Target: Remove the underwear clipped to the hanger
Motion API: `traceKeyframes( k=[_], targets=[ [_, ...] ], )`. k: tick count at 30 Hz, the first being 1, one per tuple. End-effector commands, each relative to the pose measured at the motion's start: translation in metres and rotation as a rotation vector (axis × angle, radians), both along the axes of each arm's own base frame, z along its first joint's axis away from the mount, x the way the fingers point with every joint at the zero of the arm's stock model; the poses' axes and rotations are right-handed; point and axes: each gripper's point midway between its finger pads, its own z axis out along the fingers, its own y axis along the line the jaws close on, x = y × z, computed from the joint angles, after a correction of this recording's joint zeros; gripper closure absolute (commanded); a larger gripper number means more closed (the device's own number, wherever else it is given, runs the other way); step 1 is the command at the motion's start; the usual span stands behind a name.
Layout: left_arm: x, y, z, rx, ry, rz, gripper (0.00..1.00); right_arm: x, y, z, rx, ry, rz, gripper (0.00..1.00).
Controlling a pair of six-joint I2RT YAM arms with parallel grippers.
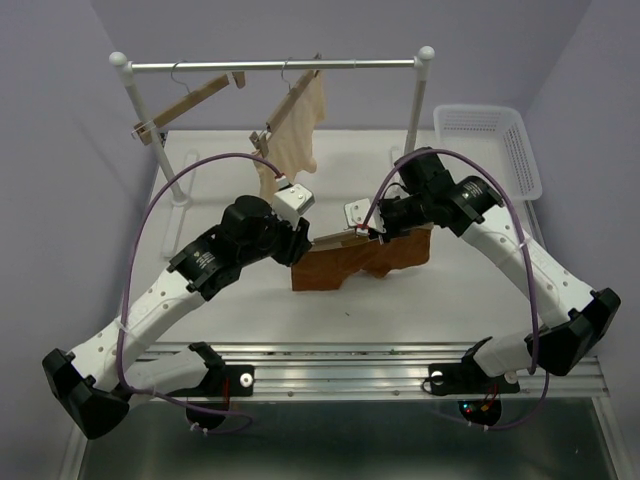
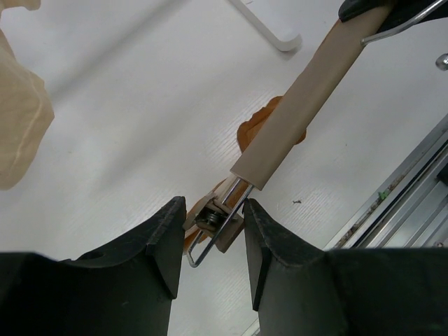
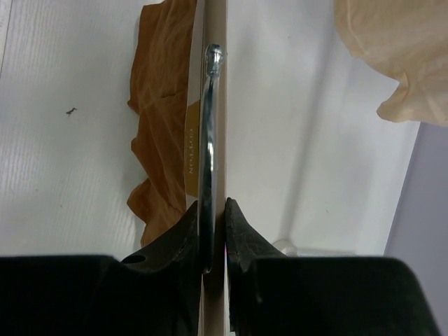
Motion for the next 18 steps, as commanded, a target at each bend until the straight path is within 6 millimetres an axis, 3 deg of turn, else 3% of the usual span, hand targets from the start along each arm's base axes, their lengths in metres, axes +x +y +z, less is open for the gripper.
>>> traceKeyframes(
  k=[1, 10, 15, 18],
  targets=[
    [0.009, -0.017, 0.068, -0.2, -0.146, -0.001, 1.0, -0.012, 0.025, 0.024, 0.154, -0.051, 0.121, 0.99],
    [0.003, -0.02, 0.073, -0.239, -0.154, -0.03, 1.0, -0.022, 0.041, 0.016, 0.204, 0.136, 0.108, 0.94],
    [0.002, -0.02, 0.069, -0.234, -0.146, -0.034, 1.0, -0.022, 0.046, 0.007, 0.182, 0.233, 0.087, 0.74],
    [0.001, -0.02, 0.067, -0.234, -0.143, -0.036, 1.0, -0.025, 0.048, 0.005, 0.182, 0.274, 0.093, 0.73]
  ],
)
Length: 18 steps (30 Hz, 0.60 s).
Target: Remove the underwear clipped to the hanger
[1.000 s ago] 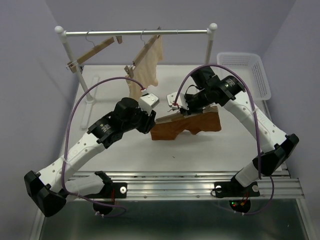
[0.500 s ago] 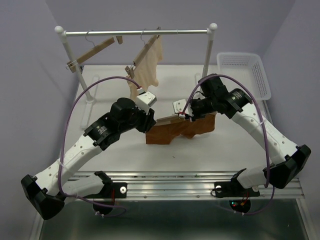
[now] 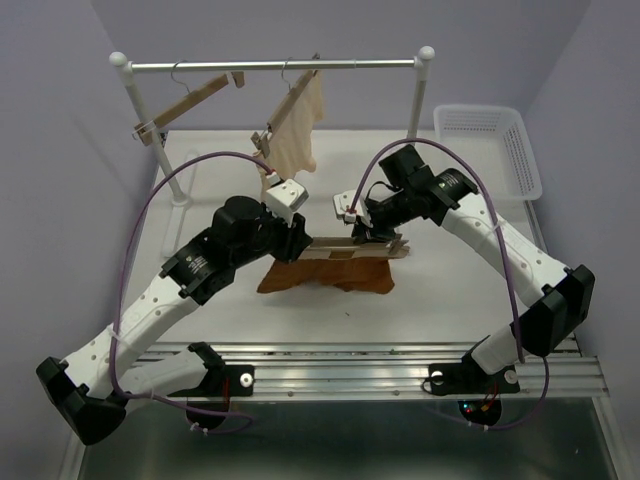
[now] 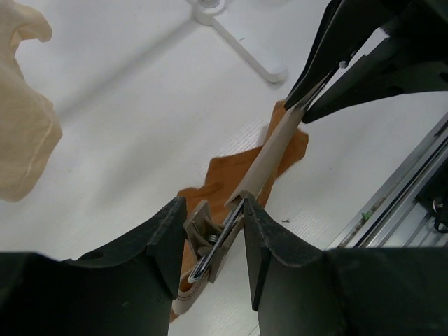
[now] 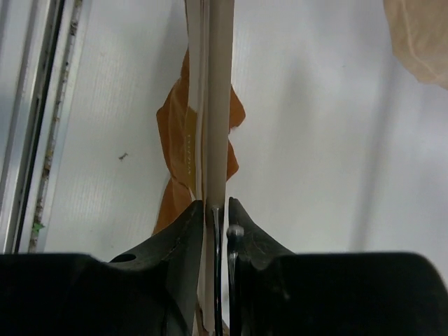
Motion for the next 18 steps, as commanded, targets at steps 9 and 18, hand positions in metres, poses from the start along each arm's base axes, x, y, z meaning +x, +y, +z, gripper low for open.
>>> traceKeyframes(
  k=[9, 18],
  targets=[
    [0.003, -0.018, 0.05, -0.173, -0.119, -0.04, 1.0, -0.033, 0.028, 0.021, 0.139, 0.13, 0.123, 0.65],
    [0.006, -0.015, 0.048, -0.182, -0.115, -0.005, 1.0, -0.031, 0.033, 0.022, 0.171, 0.162, 0.082, 0.37]
  ],
)
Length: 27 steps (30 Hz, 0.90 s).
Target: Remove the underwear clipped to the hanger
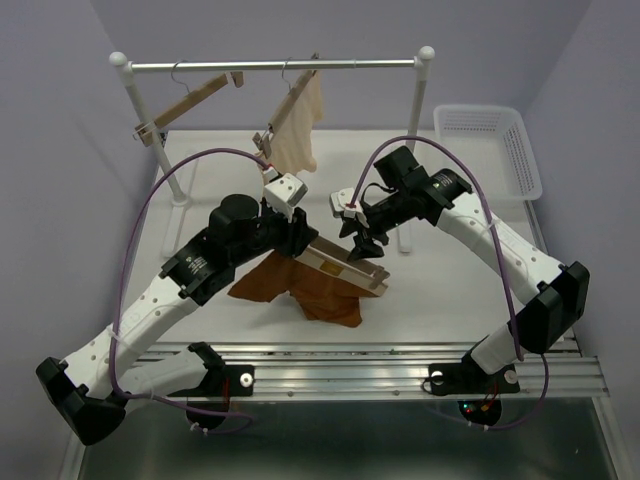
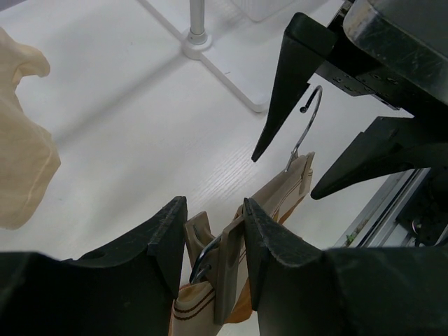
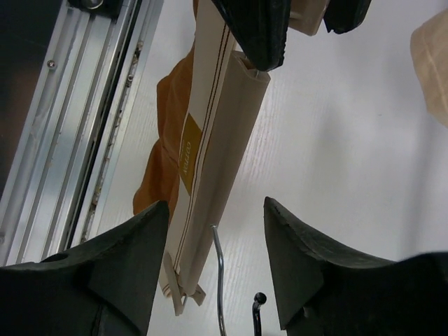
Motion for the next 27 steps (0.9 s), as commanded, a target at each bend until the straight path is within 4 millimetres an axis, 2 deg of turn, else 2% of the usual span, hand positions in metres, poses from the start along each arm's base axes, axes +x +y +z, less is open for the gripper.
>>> traceKeyframes(
  k=[1, 2, 5, 6, 7, 8, 10, 13, 14, 15, 18, 19, 21, 22, 23, 24, 27],
  targets=[
    [0.003, -0.002, 0.025, -0.089, -0.067, 0.02, 1.0, -0.002, 0.012, 0.02, 0.084, 0.01, -0.016, 0.36],
    [0.003, -0.001, 0.024, -0.09, -0.065, 0.024, 1.0, -0.001, 0.013, 0.023, 0.093, 0.008, -0.024, 0.34],
    [0.004, 0.002, 0.025, -0.109, -0.071, 0.048, 1.0, 0.004, 0.016, 0.037, 0.127, 0.0, -0.068, 0.11],
    [0.004, 0.004, 0.027, -0.119, -0.077, 0.057, 1.0, 0.007, 0.018, 0.041, 0.134, 0.0, -0.087, 0.0],
    [0.006, 0.006, 0.026, -0.119, -0.079, 0.08, 1.0, 0.01, 0.019, 0.048, 0.146, 0.02, -0.131, 0.0],
    [0.007, 0.008, 0.028, -0.134, -0.081, 0.096, 1.0, 0.025, 0.024, 0.062, 0.184, -0.027, -0.184, 0.0],
    [0.01, 0.01, 0.024, -0.139, -0.073, 0.121, 1.0, 0.045, 0.032, 0.085, 0.256, -0.01, -0.314, 0.0],
    [0.01, 0.01, 0.02, -0.146, -0.065, 0.125, 1.0, 0.074, 0.035, 0.116, 0.326, -0.035, -0.471, 0.0],
    [0.011, 0.01, 0.02, -0.147, -0.069, 0.127, 1.0, 0.084, 0.036, 0.119, 0.329, -0.043, -0.512, 0.0],
    [0.012, 0.011, 0.02, -0.149, -0.07, 0.137, 1.0, 0.089, 0.038, 0.138, 0.38, -0.033, -0.545, 0.0],
    [0.01, 0.013, 0.021, -0.155, -0.07, 0.142, 1.0, 0.103, 0.04, 0.16, 0.444, -0.02, -0.63, 0.0],
    [0.011, 0.015, 0.019, -0.15, -0.069, 0.15, 1.0, 0.113, 0.035, 0.168, 0.492, 0.006, -0.681, 0.0],
    [0.012, 0.021, 0.021, -0.159, -0.079, 0.182, 1.0, 0.114, 0.025, 0.178, 0.546, 0.024, -0.714, 0.0],
    [0.014, 0.024, 0.019, -0.156, -0.077, 0.204, 1.0, 0.12, 0.017, 0.162, 0.542, 0.084, -0.753, 0.0],
    [0.013, 0.025, 0.02, -0.161, -0.076, 0.208, 1.0, 0.12, 0.011, 0.164, 0.576, 0.115, -0.764, 0.0],
    [0.013, 0.026, 0.02, -0.169, -0.078, 0.212, 1.0, 0.119, -0.002, 0.155, 0.592, 0.167, -0.786, 0.0],
    [0.01, 0.027, 0.021, -0.18, -0.076, 0.211, 1.0, 0.113, -0.021, 0.135, 0.577, 0.243, -0.801, 0.0]
  ],
)
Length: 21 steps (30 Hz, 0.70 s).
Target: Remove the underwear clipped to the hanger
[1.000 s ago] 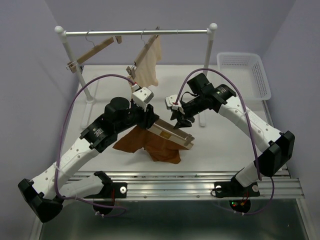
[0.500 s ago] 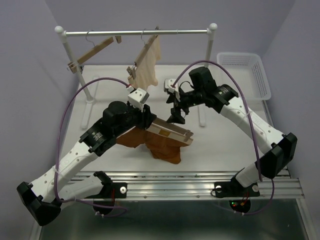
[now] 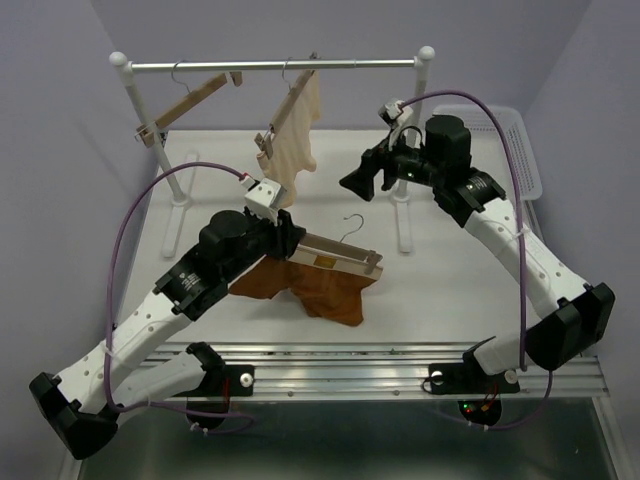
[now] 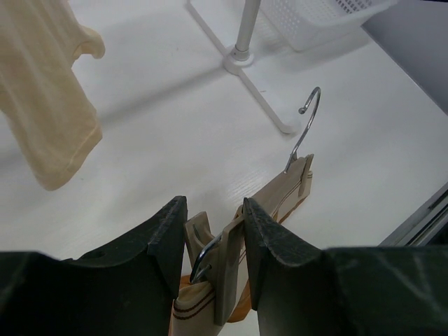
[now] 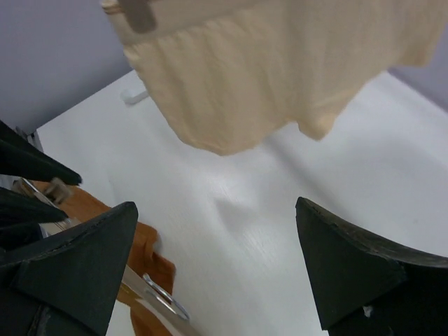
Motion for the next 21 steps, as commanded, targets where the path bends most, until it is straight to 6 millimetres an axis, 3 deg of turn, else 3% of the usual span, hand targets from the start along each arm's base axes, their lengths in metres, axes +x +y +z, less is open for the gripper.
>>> traceKeyframes(
  k=[1, 2, 3, 5, 6, 8, 9, 15, 21],
  targets=[
    [0.003, 0.004, 0.029, -0.089, -0.071, 0.04, 1.0, -0.009, -0.026, 0.014, 0.144, 0.073, -0.031, 0.0],
    [0.003, 0.005, 0.027, -0.084, -0.066, 0.048, 1.0, -0.015, -0.03, -0.011, 0.119, 0.115, -0.022, 0.0],
    [0.003, 0.007, 0.029, -0.085, -0.067, 0.057, 1.0, -0.027, -0.029, -0.02, 0.108, 0.12, 0.025, 0.0],
    [0.003, 0.008, 0.031, -0.091, -0.074, 0.058, 1.0, -0.052, -0.031, -0.021, 0.101, 0.056, 0.112, 0.0],
    [0.002, 0.008, 0.033, -0.092, -0.081, 0.053, 1.0, -0.07, -0.029, -0.04, 0.076, 0.046, 0.209, 0.0],
    [0.001, 0.007, 0.037, -0.097, -0.094, 0.046, 1.0, -0.089, -0.033, -0.037, 0.069, -0.054, 0.277, 0.0],
    [0.001, 0.007, 0.04, -0.099, -0.102, 0.042, 1.0, -0.095, -0.034, -0.051, 0.06, -0.056, 0.303, 0.0],
    [-0.005, 0.005, 0.054, -0.105, -0.134, 0.0, 1.0, -0.094, -0.033, -0.077, 0.011, -0.114, 0.351, 0.0],
    [-0.008, 0.003, 0.062, -0.128, -0.155, -0.02, 1.0, -0.087, -0.023, -0.084, 0.013, -0.097, 0.42, 0.0]
  ],
)
